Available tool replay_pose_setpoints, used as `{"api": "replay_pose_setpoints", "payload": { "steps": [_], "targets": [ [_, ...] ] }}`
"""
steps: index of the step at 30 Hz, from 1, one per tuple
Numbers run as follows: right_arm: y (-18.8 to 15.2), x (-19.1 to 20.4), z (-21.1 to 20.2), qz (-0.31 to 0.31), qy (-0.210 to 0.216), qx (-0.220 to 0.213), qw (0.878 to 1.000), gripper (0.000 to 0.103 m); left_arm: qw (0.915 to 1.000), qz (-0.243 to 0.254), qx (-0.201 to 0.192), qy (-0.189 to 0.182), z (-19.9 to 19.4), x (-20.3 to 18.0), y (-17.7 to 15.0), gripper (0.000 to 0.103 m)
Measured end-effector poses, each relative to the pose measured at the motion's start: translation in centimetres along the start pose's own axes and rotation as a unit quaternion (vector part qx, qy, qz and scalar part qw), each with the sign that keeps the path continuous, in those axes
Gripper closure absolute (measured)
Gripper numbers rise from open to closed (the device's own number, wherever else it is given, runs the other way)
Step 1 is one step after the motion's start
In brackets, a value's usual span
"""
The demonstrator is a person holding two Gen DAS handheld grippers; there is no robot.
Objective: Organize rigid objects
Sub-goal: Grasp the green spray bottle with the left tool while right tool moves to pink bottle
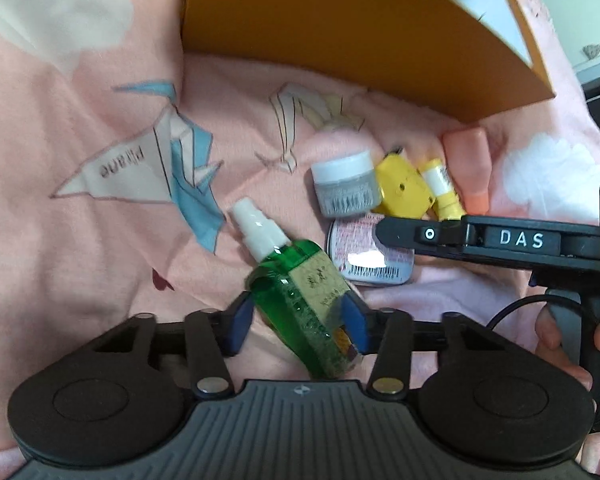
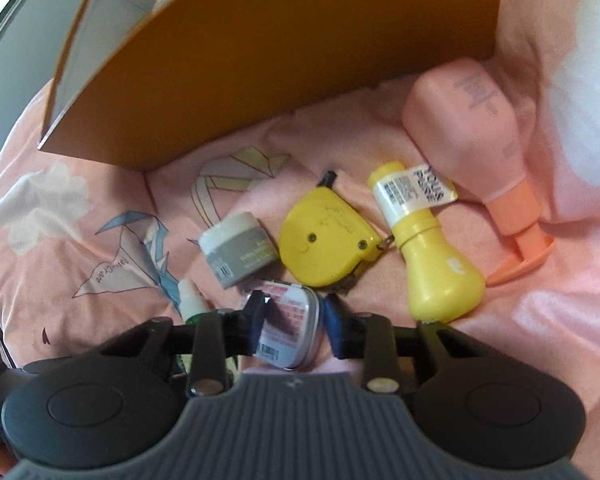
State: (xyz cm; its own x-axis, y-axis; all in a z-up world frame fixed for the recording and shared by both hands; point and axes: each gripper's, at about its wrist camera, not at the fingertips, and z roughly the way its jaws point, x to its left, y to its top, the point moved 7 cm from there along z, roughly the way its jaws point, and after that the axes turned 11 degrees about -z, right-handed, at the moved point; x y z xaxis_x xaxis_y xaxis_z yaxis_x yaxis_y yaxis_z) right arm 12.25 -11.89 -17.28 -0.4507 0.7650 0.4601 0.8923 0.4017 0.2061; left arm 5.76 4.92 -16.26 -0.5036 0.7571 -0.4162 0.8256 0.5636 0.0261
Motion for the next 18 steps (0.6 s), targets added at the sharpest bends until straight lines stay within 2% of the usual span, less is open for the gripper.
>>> {"api": "replay_pose_setpoints", "payload": {
  "steps": [3, 6, 9, 13, 18],
  "targets": [
    [0.2, 0.1, -0.7, -0.005, -0.006, -0.010, 1.000, 0.079, 0.9994, 0.002, -0.026, -0.024, -1.0, -0.1, 0.3, 0.065],
    [0.2, -0.3, -0.8, 0.002, -0.006, -0.011, 1.000, 0.079, 0.9972, 0.018, -0.048, -0.055, -2.0, -0.8, 0.5, 0.069],
    [0.1, -0.7, -0.8, 0.014, -0.004, -0.009, 1.000, 0.079, 0.9960, 0.035, -0.052, -0.063, -2.4, -1.4, 0.5, 0.069],
    [0.0, -1.0, -0.7, 0.022, 0.001, -0.007, 1.000, 0.076, 0.9965, 0.025, -0.044, -0.066, -2.0, -1.2, 0.8, 0.068],
    [-0.2, -1.2, 0.0, 0.031, 0.014, 0.003, 0.999, 0.074, 0.9979, 0.014, -0.027, -0.057, -0.5, -1.3, 0.8, 0.061]
  ]
}}
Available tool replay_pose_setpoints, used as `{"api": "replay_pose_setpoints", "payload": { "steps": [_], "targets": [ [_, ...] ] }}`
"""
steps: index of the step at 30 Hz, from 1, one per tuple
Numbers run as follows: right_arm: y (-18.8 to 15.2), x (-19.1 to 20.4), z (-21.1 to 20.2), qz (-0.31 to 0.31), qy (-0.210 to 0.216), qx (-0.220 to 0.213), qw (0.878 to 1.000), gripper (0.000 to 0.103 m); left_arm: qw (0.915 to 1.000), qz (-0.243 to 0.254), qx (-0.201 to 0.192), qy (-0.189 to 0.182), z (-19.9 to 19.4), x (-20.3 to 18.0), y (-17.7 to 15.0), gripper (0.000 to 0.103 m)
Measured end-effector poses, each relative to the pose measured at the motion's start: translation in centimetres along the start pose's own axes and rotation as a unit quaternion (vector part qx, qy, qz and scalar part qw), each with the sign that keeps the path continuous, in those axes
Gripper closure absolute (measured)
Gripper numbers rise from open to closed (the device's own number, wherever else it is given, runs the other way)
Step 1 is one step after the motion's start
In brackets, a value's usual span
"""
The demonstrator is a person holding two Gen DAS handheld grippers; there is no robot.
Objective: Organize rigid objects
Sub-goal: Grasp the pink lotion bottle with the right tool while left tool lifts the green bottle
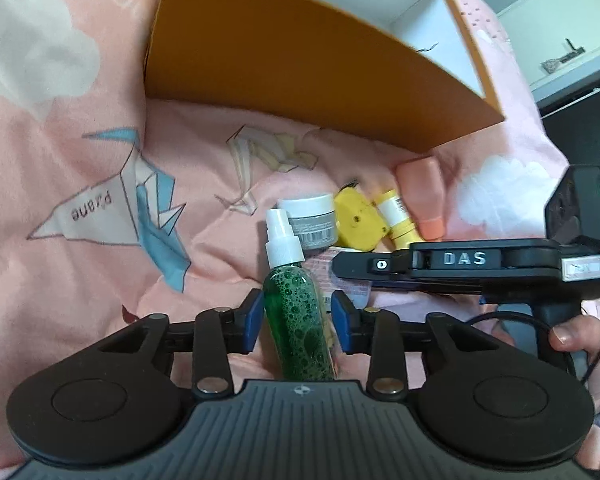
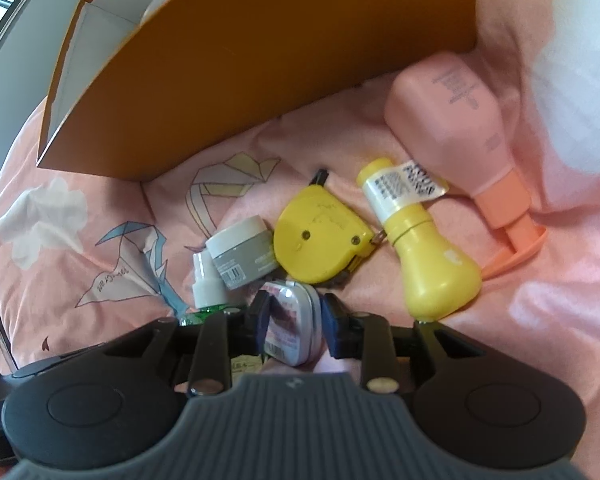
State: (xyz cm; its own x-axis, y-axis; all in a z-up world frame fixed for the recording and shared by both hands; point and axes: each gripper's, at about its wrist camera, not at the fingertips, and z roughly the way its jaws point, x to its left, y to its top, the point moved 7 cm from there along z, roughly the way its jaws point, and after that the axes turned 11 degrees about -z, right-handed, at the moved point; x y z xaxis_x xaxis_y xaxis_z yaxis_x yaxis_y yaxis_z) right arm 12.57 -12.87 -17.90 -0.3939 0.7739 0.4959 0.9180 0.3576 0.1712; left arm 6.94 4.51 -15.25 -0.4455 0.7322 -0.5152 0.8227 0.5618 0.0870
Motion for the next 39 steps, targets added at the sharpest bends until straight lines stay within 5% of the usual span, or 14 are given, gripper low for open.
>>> {"api": "replay_pose_setpoints", "payload": {
  "steps": [9, 22, 24, 32, 39],
  "targets": [
    [-0.2, -0.1, 1.3, 0.009, 0.011, 0.012, 1.000, 0.069, 0.9969, -0.047, 0.064, -0.003, 4.0, 1.2, -0.3, 0.040],
    [-0.2, -0.4, 0.9, 0.008, 0.014, 0.011, 1.000, 0.069, 0.9986, -0.044, 0.027, -0.003, 1.5, 0.8, -0.7, 0.049],
    [-0.2, -0.1, 0.8, -0.004, 0.004, 0.013, 1.000, 0.068, 0.9989, -0.041, 0.021, 0.005, 1.2, 0.9, -0.6, 0.064],
    [1.0, 1.1, -2.6, -0.104, -0.064, -0.014, 0.992, 0.062, 0.9992, -0.039, -0.008, -0.004, -0.6, 0.8, 0.1, 0.070],
    [2.4, 0.4, -5.3, -0.214, -0.164, -0.062, 0.961, 0.061, 0.9990, -0.008, -0.045, 0.001, -1.8, -0.1, 1.7, 0.070]
  ]
}}
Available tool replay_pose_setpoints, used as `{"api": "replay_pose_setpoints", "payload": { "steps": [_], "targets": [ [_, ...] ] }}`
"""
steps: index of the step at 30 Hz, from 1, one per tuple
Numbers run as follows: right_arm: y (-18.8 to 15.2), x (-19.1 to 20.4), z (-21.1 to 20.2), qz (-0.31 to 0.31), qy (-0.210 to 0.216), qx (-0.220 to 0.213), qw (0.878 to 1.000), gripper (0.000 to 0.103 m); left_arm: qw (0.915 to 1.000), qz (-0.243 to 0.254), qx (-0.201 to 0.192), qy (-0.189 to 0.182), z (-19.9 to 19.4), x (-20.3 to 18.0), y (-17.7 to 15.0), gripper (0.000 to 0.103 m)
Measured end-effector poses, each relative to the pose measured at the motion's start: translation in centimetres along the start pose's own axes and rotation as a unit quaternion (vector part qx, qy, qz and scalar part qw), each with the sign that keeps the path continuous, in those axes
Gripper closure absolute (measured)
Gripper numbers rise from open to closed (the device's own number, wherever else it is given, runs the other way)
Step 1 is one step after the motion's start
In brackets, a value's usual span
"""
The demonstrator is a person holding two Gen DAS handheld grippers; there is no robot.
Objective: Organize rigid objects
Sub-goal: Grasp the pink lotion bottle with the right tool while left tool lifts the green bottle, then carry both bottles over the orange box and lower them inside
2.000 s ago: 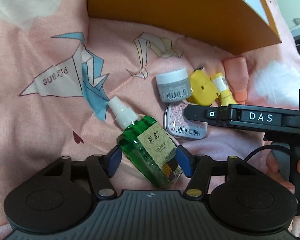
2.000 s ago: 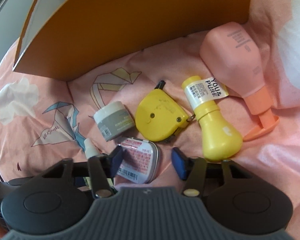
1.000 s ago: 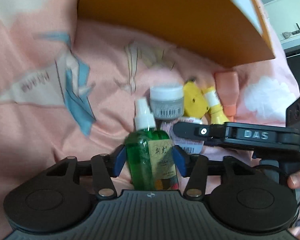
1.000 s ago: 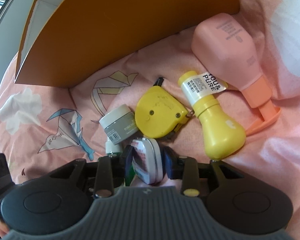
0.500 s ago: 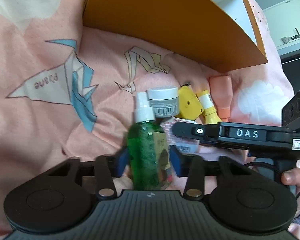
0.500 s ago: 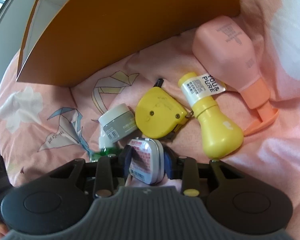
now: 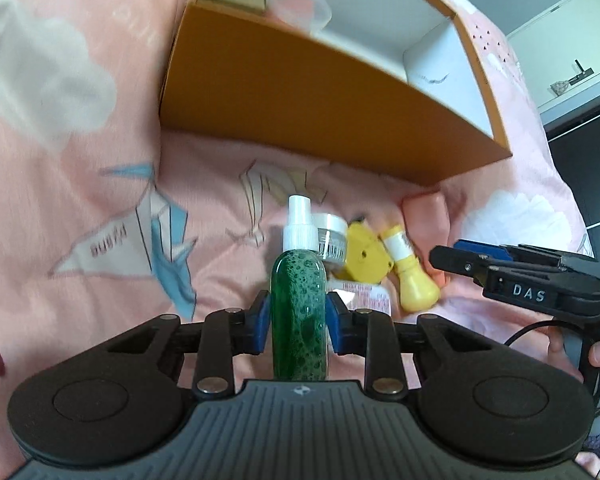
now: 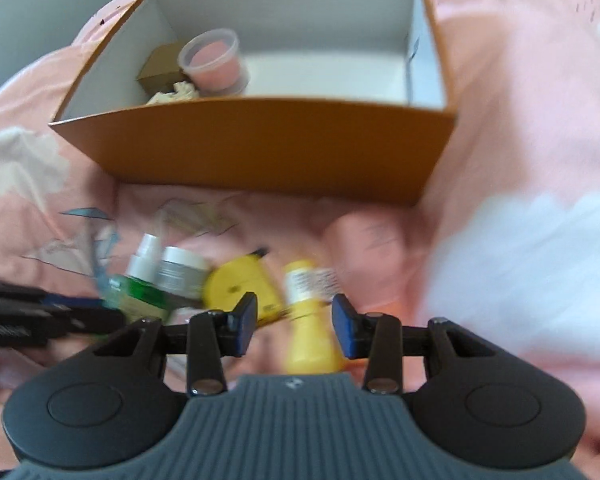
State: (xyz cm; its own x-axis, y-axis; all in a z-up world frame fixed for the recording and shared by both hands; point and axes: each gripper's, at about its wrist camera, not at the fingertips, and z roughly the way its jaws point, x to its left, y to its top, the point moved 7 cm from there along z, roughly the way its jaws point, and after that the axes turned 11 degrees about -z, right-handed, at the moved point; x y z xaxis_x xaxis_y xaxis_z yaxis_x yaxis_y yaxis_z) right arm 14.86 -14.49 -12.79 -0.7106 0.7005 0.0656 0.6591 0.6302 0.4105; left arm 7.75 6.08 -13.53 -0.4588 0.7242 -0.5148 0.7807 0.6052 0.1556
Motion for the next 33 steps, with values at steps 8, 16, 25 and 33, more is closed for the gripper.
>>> {"api": "replay_pose_setpoints", "payload": {
  "steps": [8, 16, 25, 33],
  "targets": [
    [-0.3, -3.4, 1.5, -0.023, -0.034, -0.002, 0.999, 0.050, 0.9989, 0.022, -0.042, 0.004, -1.0, -1.0, 1.9, 0.070],
    [0.5, -4.6, 4.0, 0.004, -0.026, -0.009, 1.000, 0.047, 0.9978, 0.032, -0.058, -0.002, -2.0, -1.7, 2.8, 0.070],
    [0.5, -4.6, 4.3, 0.020, -0.011, -0.011, 1.000, 0.052, 0.9967, 0.051, -0.062, -0.004, -2.4, -2.6, 2.9, 0.070],
    [1.9, -3.5, -1.5, 0.002, -0.023, -0.076, 0.997, 0.056, 0.9937, 0.078, -0.076, -0.025, -4.4, -4.8, 3.4, 0.070]
  ]
}}
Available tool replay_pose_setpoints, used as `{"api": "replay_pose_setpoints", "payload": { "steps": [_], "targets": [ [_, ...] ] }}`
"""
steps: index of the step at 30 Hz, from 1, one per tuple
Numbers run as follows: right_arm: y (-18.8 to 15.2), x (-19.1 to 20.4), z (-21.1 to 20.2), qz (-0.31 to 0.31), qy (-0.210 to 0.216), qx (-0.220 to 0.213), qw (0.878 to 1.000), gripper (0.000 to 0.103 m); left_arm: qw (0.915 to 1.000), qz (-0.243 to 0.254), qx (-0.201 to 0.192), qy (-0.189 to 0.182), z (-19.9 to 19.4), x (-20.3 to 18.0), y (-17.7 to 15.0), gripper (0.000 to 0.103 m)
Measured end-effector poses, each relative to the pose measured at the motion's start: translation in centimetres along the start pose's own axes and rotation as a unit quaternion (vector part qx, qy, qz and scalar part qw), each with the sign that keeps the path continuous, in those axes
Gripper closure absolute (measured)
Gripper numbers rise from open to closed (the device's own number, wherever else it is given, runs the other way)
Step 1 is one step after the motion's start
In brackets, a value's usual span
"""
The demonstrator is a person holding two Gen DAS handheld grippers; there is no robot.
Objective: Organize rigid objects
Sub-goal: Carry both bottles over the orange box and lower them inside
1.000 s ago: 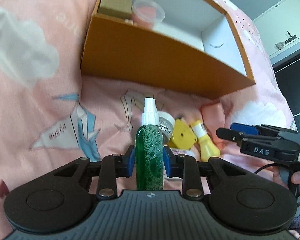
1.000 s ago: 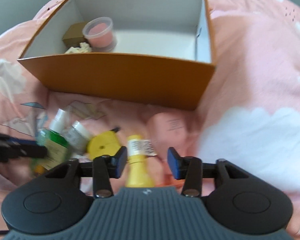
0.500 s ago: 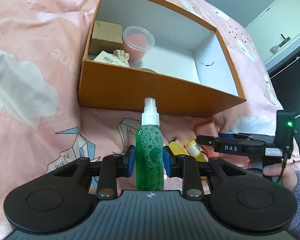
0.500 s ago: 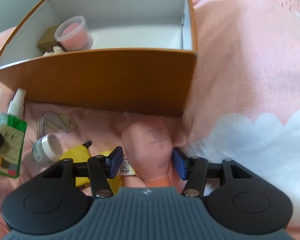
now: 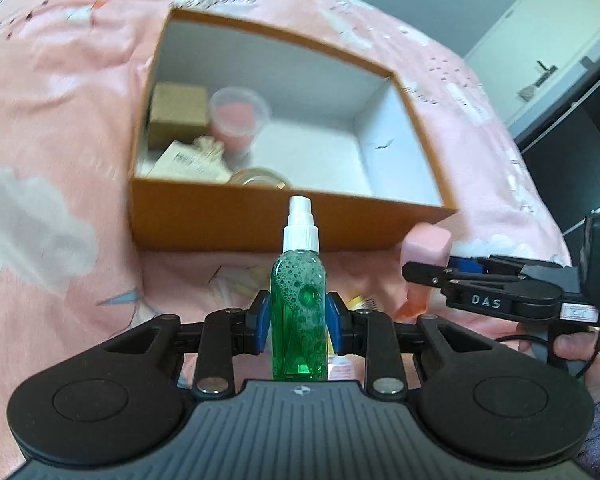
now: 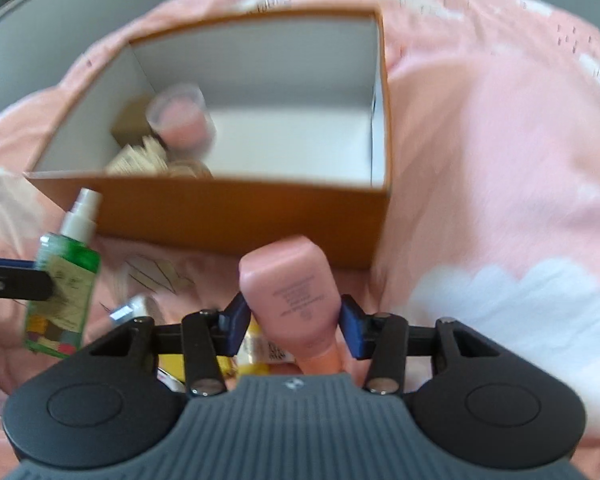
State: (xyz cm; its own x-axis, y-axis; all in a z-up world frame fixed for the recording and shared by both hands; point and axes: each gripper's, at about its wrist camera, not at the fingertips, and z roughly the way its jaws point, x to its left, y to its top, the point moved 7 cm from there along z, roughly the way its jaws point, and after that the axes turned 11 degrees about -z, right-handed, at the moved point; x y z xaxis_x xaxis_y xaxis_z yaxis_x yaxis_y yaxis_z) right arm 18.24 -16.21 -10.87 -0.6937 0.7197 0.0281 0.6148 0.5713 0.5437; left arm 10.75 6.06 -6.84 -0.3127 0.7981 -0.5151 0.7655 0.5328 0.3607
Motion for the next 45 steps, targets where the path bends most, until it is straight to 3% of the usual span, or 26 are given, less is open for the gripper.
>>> {"api": "replay_pose_setpoints", "payload": {
  "steps": [8, 13, 18, 23, 32, 39, 45],
  "targets": [
    [4.3, 0.6, -6.4, -0.005, 0.015, -0.071, 0.997, 0.056, 0.9968, 0.047, -0.041, -0.050, -2.8, -4.3, 2.6, 0.070],
    [7.5, 0.3, -8.4, 0.028, 0.045, -0.111, 0.992, 0.056, 0.9938, 0.054, -0.077, -0.059, -3.2, -6.1, 5.9, 0.070],
    [11.0, -1.0, -9.1, 0.059, 0.043, -0.142, 0.987, 0.056, 0.9899, 0.051, -0.111, -0.073, -2.2, -7.2, 9.0, 0.070],
    [12.8, -1.8, -5.3, 0.079, 0.031, -0.109, 0.990, 0.056, 0.9928, 0.021, -0.092, -0.074, 1.1, -6.9, 10.5, 0.070],
    [11.5, -1.9, 2.5, 0.103, 0.043, -0.007, 0.994, 0.057, 0.9973, -0.043, -0.026, -0.053, 8.6, -3.1, 10.3, 0.071],
    [10.3, -2.1, 5.8, 0.114, 0.030, 0.064, 0.991, 0.057, 0.9946, -0.082, 0.021, -0.060, 11.4, -1.5, 9.9, 0.071],
    [10.3, -1.7, 7.4, 0.095, 0.026, 0.102, 0.990, 0.057, 0.9938, -0.099, 0.037, -0.034, 12.1, 0.0, 10.1, 0.071]
  ]
}}
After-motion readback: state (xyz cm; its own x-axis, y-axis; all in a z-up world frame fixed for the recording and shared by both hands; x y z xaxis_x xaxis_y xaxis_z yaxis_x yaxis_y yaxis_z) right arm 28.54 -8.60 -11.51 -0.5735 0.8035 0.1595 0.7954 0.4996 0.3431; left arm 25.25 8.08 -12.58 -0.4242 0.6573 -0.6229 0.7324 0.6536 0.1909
